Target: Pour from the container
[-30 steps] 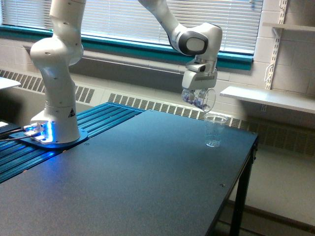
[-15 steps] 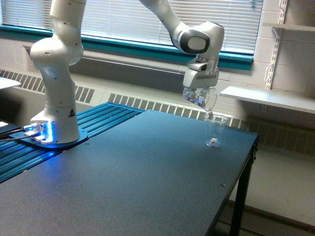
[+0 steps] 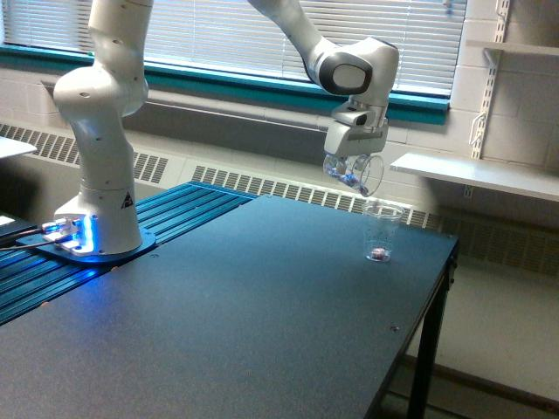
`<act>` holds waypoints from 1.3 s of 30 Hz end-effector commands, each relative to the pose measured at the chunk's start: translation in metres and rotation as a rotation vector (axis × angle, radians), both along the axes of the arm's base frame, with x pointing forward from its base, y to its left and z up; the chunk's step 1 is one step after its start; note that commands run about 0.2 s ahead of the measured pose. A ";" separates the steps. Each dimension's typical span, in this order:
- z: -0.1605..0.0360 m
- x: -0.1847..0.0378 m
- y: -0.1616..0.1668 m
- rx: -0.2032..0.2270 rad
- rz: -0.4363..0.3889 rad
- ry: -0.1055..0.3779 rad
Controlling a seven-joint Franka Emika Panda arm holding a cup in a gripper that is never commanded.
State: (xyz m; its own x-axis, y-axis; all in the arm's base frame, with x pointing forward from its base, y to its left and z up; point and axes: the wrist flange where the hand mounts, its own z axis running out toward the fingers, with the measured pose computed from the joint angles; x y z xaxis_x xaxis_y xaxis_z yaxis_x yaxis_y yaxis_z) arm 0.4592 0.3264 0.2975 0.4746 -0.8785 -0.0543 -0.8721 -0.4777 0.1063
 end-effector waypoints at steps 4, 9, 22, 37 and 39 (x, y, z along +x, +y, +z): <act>0.009 0.002 0.002 0.017 0.009 0.007; 0.013 0.005 0.003 0.029 0.007 0.006; 0.011 0.003 0.005 0.038 0.002 0.043; 0.016 0.015 0.001 0.053 -0.024 0.064; 0.016 0.017 0.001 0.055 -0.025 0.065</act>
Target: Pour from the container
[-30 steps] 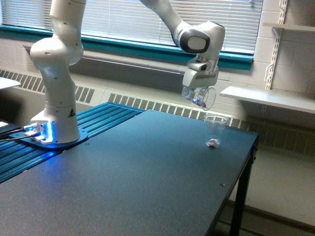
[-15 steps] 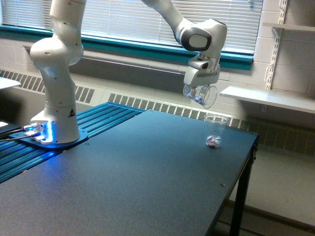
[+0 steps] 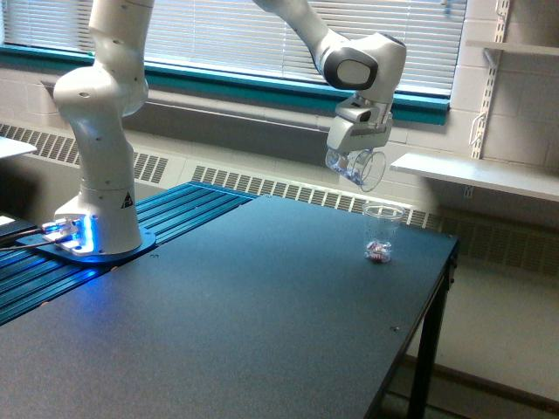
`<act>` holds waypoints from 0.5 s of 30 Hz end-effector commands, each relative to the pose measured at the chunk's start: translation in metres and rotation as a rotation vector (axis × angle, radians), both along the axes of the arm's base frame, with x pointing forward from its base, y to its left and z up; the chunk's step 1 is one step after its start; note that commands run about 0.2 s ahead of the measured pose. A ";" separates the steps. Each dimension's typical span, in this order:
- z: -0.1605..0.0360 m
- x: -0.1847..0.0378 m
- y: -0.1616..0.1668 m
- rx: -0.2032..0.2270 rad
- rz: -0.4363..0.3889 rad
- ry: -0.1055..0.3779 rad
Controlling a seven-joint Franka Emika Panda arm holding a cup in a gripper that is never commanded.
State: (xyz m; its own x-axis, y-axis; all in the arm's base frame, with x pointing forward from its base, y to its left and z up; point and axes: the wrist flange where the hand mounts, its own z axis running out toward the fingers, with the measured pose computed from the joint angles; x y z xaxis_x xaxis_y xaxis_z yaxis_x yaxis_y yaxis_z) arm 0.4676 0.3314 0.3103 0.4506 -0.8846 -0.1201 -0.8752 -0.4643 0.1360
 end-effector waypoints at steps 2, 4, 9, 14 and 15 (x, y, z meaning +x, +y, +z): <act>0.004 0.010 -0.005 0.013 -0.005 0.009; 0.003 0.012 -0.005 0.017 -0.007 0.013; 0.002 0.016 -0.008 0.026 -0.020 0.021; -0.001 0.018 -0.010 0.024 -0.021 0.029; -0.002 0.018 -0.011 0.022 -0.020 0.032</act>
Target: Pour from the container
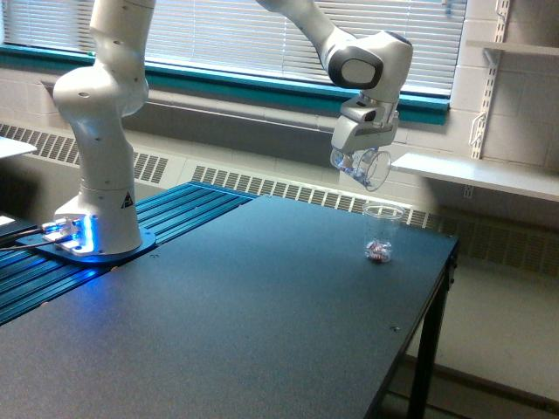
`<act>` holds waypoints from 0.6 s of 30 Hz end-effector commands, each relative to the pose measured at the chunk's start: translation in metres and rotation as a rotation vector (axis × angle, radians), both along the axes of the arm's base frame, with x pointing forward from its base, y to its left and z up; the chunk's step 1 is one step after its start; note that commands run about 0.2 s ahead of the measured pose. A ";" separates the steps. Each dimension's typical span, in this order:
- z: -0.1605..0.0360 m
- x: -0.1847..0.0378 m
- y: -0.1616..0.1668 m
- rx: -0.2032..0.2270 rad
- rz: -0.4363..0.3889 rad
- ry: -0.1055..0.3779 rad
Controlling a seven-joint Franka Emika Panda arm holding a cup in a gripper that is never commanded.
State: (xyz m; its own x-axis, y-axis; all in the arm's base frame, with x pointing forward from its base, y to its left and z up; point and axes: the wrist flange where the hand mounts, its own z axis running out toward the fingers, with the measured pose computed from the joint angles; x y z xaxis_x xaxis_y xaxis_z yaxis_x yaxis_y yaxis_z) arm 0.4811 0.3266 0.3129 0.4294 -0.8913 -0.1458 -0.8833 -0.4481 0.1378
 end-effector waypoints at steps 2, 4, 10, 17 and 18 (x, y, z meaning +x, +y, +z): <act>-0.006 0.005 -0.006 -0.002 0.002 0.021; -0.007 0.006 -0.007 0.000 -0.001 0.024; -0.006 0.012 -0.010 0.009 -0.015 0.026; -0.009 0.013 -0.011 0.006 -0.015 0.033; -0.009 0.013 -0.010 0.007 -0.018 0.033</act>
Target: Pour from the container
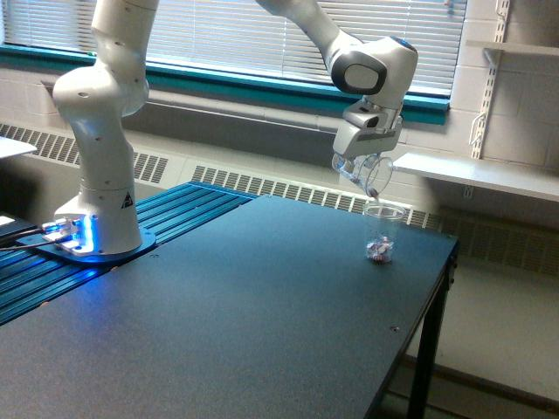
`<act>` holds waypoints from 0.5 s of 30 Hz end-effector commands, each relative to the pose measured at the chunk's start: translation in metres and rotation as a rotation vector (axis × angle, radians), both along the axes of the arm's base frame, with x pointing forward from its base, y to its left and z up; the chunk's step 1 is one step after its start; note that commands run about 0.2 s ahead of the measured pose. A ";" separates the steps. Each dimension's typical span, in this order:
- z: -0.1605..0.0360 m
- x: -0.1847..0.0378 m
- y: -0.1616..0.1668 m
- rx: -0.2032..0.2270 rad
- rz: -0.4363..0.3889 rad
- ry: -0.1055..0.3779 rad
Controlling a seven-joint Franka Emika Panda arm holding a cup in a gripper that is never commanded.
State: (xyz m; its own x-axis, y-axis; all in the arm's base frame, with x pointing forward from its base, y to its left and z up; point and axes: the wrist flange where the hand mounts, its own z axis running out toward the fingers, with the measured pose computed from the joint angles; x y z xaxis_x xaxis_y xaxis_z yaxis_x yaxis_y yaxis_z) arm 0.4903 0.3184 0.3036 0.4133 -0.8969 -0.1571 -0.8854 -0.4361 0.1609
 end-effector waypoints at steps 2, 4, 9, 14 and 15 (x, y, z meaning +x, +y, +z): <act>-0.001 0.004 -0.002 0.006 -0.004 0.009; 0.000 0.005 0.000 0.007 -0.004 0.009; 0.001 0.006 0.001 0.004 -0.006 0.011; 0.002 0.008 0.002 0.005 -0.009 0.013; 0.002 0.009 0.002 0.009 -0.008 0.013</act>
